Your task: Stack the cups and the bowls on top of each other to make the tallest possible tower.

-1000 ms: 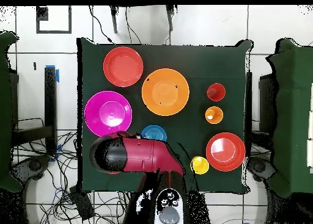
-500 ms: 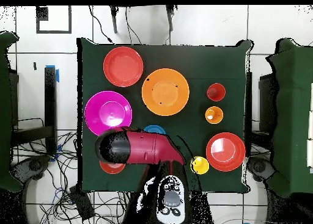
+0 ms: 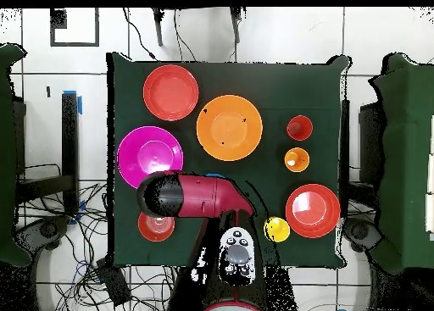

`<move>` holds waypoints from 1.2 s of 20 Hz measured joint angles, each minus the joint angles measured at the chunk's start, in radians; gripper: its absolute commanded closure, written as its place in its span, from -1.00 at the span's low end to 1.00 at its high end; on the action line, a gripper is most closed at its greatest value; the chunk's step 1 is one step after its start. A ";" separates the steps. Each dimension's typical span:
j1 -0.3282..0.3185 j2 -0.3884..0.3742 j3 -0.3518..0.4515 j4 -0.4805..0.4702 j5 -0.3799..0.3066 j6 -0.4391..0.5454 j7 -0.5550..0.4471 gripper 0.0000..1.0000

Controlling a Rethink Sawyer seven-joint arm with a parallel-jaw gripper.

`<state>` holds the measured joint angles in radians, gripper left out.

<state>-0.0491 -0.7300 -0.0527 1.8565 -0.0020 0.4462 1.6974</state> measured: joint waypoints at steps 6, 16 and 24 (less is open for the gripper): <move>-0.004 0.037 0.000 -0.029 0.000 0.000 0.000 -1.00; -0.014 0.049 0.002 -0.051 0.000 0.000 0.000 -1.00; -0.070 0.049 0.022 -0.053 -0.004 0.000 0.000 -1.00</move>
<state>-0.1193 -0.6812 -0.0304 1.8035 -0.0061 0.4462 1.6974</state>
